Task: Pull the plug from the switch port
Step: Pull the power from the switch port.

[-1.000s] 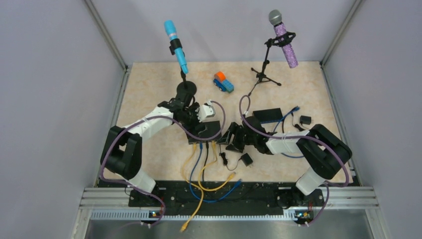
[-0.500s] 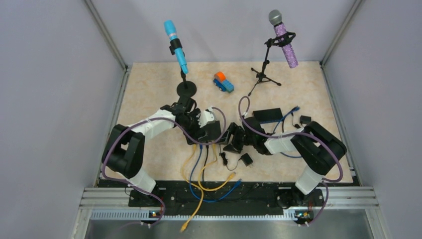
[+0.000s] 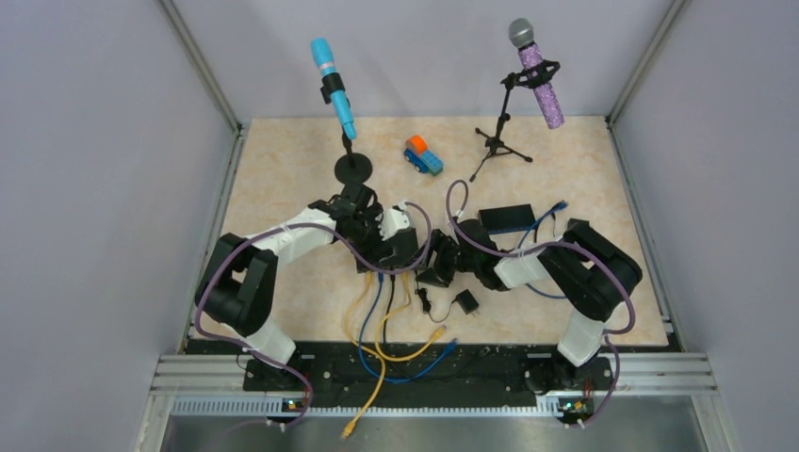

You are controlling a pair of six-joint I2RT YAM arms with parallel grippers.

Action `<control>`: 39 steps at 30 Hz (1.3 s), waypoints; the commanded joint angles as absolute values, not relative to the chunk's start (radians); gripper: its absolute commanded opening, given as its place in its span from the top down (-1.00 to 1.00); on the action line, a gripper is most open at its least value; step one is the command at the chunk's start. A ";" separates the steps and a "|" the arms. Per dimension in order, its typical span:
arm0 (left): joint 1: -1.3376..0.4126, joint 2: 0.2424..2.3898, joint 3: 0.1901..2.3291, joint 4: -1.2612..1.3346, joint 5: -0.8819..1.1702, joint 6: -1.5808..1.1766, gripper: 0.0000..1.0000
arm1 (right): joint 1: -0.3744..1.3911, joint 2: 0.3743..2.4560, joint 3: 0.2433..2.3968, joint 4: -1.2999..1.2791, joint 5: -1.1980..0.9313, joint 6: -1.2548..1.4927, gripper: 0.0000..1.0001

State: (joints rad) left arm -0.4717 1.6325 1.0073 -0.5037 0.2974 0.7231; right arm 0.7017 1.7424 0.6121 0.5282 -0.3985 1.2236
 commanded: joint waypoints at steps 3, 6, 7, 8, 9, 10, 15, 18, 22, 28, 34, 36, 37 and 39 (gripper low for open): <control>-0.491 1.597 0.930 -0.426 0.174 0.695 -0.97 | 0.692 1.774 0.632 0.578 -0.399 1.232 -0.25; -0.493 1.594 0.917 -0.395 0.141 0.699 -0.97 | 0.693 1.776 0.626 0.583 -0.399 1.233 -0.25; -0.494 1.602 0.918 -0.392 0.131 0.696 -0.97 | 0.692 1.777 0.626 0.587 -0.400 1.234 -0.25; -0.494 1.609 0.920 -0.391 0.123 0.696 -0.97 | 0.692 1.778 0.627 0.591 -0.401 1.234 -0.25; -0.495 1.612 0.922 -0.390 0.115 0.699 -0.97 | 0.692 1.782 0.629 0.594 -0.405 1.236 -0.25; -0.494 1.612 0.921 -0.386 0.110 0.699 -0.97 | 0.692 1.783 0.632 0.594 -0.407 1.236 -0.24; -0.495 1.613 0.935 -0.410 0.126 0.690 -0.87 | 0.692 1.789 0.636 0.596 -0.408 1.236 -0.24; -0.494 1.619 0.939 -0.432 0.130 0.656 -0.74 | 0.691 1.802 0.646 0.601 -0.411 1.236 -0.23; -0.494 1.619 0.918 -0.437 0.125 0.582 -0.63 | 0.690 1.824 0.669 0.615 -0.409 1.239 -0.20; -0.497 1.588 0.900 -0.453 0.134 0.555 -0.64 | 0.660 1.822 0.691 0.598 -0.375 1.220 -0.15; -0.497 1.585 0.922 -0.491 0.162 0.603 -0.73 | 0.642 1.805 0.721 0.496 -0.313 1.159 -0.09; -0.496 1.597 0.932 -0.502 0.162 0.614 -0.73 | 0.643 1.815 0.723 0.502 -0.325 1.155 -0.06; -0.496 1.599 0.933 -0.503 0.162 0.617 -0.73 | 0.643 1.820 0.719 0.516 -0.330 1.158 -0.01; -0.497 1.598 0.929 -0.495 0.162 0.623 -0.73 | 0.643 1.828 0.710 0.529 -0.334 1.160 0.08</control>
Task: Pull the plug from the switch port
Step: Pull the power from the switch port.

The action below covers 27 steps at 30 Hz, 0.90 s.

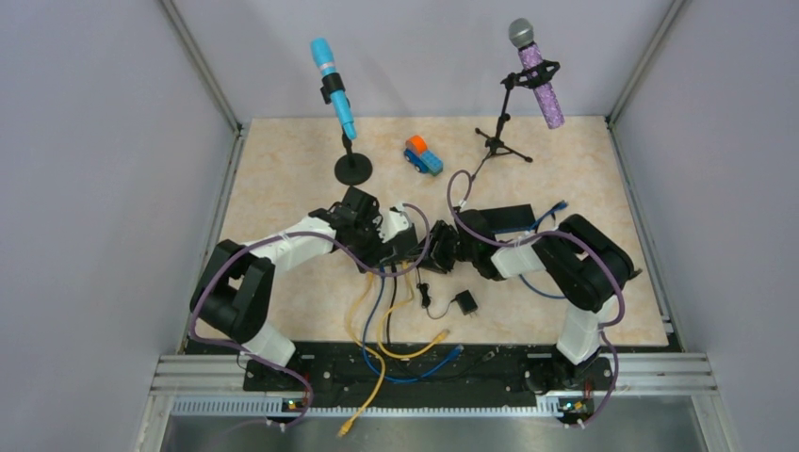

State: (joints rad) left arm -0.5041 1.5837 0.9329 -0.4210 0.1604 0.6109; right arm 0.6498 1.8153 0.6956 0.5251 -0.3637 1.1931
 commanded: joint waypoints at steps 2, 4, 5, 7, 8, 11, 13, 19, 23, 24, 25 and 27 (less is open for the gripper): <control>-0.497 1.597 0.927 -0.487 0.166 0.627 -0.74 | 0.643 1.831 0.699 0.544 -0.338 1.165 0.12; -0.496 1.605 0.931 -0.482 0.165 0.623 -0.74 | 0.643 1.831 0.688 0.561 -0.338 1.166 0.15; -0.496 1.610 0.936 -0.482 0.169 0.620 -0.74 | 0.643 1.830 0.687 0.560 -0.335 1.165 0.16; -0.496 1.619 0.945 -0.477 0.187 0.611 -0.74 | 0.643 1.830 0.690 0.552 -0.336 1.160 0.16; -0.496 1.624 0.950 -0.475 0.193 0.606 -0.74 | 0.643 1.831 0.692 0.551 -0.339 1.158 0.15; -0.498 1.625 0.963 -0.461 0.226 0.602 -0.74 | 0.643 1.833 0.691 0.555 -0.348 1.159 0.13; -0.498 1.627 0.964 -0.445 0.232 0.604 -0.74 | 0.644 1.834 0.684 0.560 -0.347 1.162 0.12; -0.499 1.656 0.969 -0.460 0.241 0.606 -0.71 | 0.645 1.846 0.668 0.594 -0.353 1.184 0.12; -0.506 1.665 0.963 -0.485 0.220 0.599 -0.62 | 0.647 1.855 0.665 0.614 -0.356 1.191 0.16; -0.505 1.664 0.958 -0.494 0.206 0.596 -0.59 | 0.647 1.857 0.665 0.618 -0.357 1.192 0.18; -0.505 1.659 0.948 -0.495 0.206 0.601 -0.58 | 0.647 1.855 0.664 0.623 -0.358 1.192 0.22; -0.505 1.655 0.933 -0.487 0.204 0.607 -0.58 | 0.647 1.853 0.660 0.631 -0.351 1.192 0.26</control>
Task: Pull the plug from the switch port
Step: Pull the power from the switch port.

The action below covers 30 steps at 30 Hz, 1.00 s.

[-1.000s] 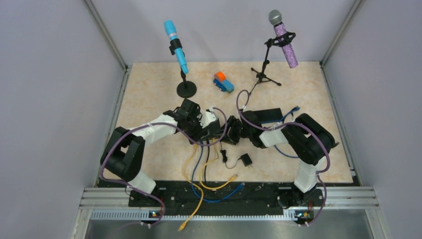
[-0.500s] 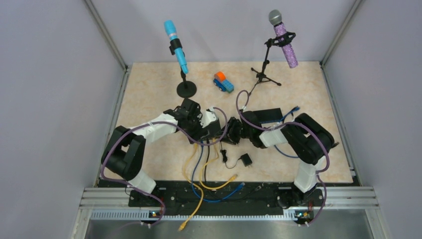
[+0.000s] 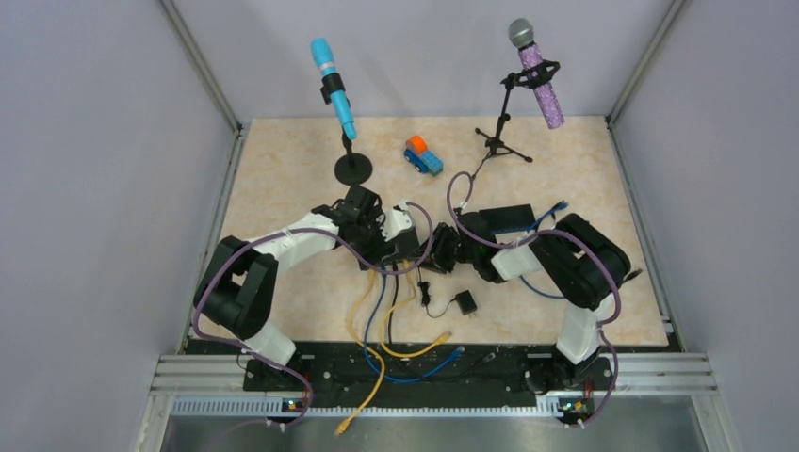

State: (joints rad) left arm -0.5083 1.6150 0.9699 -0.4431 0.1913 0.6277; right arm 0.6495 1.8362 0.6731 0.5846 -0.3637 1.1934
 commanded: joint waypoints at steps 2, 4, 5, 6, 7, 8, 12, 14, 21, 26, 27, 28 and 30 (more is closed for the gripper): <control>-0.505 1.655 0.937 -0.489 0.203 0.608 -0.58 | 0.648 1.854 0.660 0.632 -0.344 1.191 0.27; -0.505 1.655 0.940 -0.489 0.205 0.612 -0.58 | 0.647 1.857 0.663 0.633 -0.345 1.190 0.27; -0.506 1.655 0.940 -0.489 0.205 0.614 -0.58 | 0.647 1.857 0.662 0.633 -0.343 1.190 0.27; -0.506 1.656 0.939 -0.489 0.202 0.615 -0.58 | 0.646 1.857 0.661 0.631 -0.340 1.189 0.30; -0.506 1.656 0.938 -0.490 0.201 0.617 -0.58 | 0.644 1.857 0.660 0.629 -0.335 1.187 0.35; -0.506 1.657 0.937 -0.491 0.199 0.618 -0.58 | 0.642 1.856 0.660 0.620 -0.328 1.187 0.37; -0.506 1.655 0.935 -0.497 0.199 0.626 -0.56 | 0.637 1.844 0.655 0.602 -0.310 1.172 0.54; -0.506 1.655 0.934 -0.496 0.199 0.630 -0.56 | 0.635 1.834 0.658 0.587 -0.305 1.159 0.55; -0.506 1.659 0.934 -0.499 0.199 0.635 -0.54 | 0.633 1.788 0.671 0.448 -0.224 1.078 0.39; -0.505 1.663 0.937 -0.502 0.202 0.635 -0.52 | 0.632 1.768 0.677 0.414 -0.208 1.023 0.52; -0.505 1.664 0.938 -0.502 0.201 0.636 -0.52 | 0.632 1.772 0.681 0.418 -0.215 1.018 0.52; -0.505 1.665 0.938 -0.502 0.202 0.636 -0.52 | 0.632 1.776 0.686 0.427 -0.229 1.010 0.52; -0.506 1.667 0.939 -0.505 0.202 0.636 -0.51 | 0.632 1.788 0.689 0.455 -0.264 1.010 0.52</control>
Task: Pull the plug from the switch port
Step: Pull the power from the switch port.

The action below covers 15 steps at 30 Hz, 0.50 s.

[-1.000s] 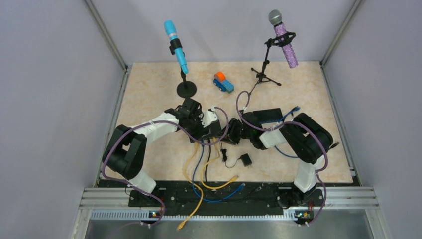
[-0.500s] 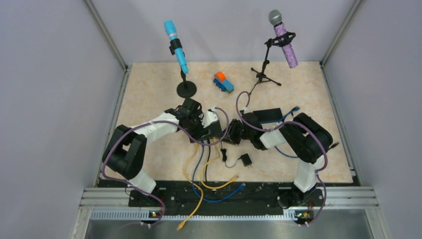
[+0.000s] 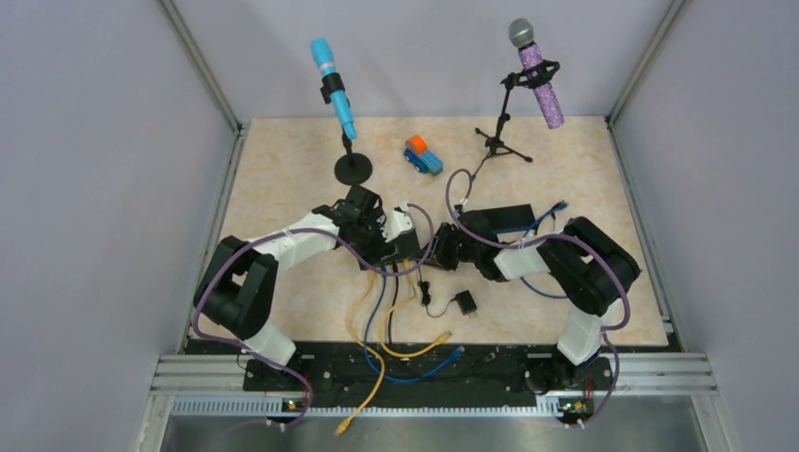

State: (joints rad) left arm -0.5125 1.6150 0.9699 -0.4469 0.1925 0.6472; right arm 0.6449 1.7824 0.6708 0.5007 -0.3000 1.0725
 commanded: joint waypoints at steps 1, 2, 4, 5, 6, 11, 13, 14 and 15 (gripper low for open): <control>-0.505 1.667 0.939 -0.506 0.201 0.637 -0.51 | 0.633 1.793 0.688 0.476 -0.278 1.014 0.51; -0.506 1.667 0.939 -0.506 0.201 0.636 -0.51 | 0.632 1.798 0.687 0.492 -0.288 1.015 0.52; -0.505 1.668 0.939 -0.506 0.201 0.636 -0.51 | 0.632 1.801 0.689 0.497 -0.292 1.013 0.53; -0.505 1.670 0.939 -0.509 0.201 0.635 -0.51 | 0.632 1.802 0.690 0.498 -0.296 1.009 0.52; -0.506 1.670 0.939 -0.508 0.200 0.635 -0.51 | 0.632 1.801 0.690 0.500 -0.300 1.005 0.50; -0.506 1.673 0.941 -0.509 0.201 0.634 -0.50 | 0.635 1.791 0.679 0.504 -0.315 0.974 0.29; -0.506 1.671 0.939 -0.510 0.198 0.636 -0.50 | 0.635 1.783 0.672 0.495 -0.317 0.954 0.21; -0.506 1.672 0.939 -0.510 0.198 0.636 -0.50 | 0.635 1.779 0.671 0.489 -0.315 0.947 0.19; -0.505 1.671 0.940 -0.511 0.197 0.636 -0.50 | 0.633 1.776 0.670 0.482 -0.313 0.943 0.18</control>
State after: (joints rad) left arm -0.5129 1.6150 0.9699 -0.4480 0.1932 0.6498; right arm 0.6445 1.7836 0.6746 0.5076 -0.3210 1.0046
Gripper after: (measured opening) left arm 0.760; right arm 0.395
